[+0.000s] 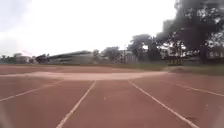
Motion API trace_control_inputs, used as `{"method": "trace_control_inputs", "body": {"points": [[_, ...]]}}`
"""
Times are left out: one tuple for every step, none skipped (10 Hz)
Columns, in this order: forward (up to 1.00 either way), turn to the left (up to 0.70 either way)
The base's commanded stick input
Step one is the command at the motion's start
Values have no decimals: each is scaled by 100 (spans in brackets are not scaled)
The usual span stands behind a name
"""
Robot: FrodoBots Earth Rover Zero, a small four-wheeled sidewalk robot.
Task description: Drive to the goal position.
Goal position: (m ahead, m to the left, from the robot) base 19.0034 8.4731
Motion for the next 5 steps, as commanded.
{"method": "trace_control_inputs", "body": {"points": [[45, 0], [45, 0], [45, 0], [45, 0], [45, 0]]}}
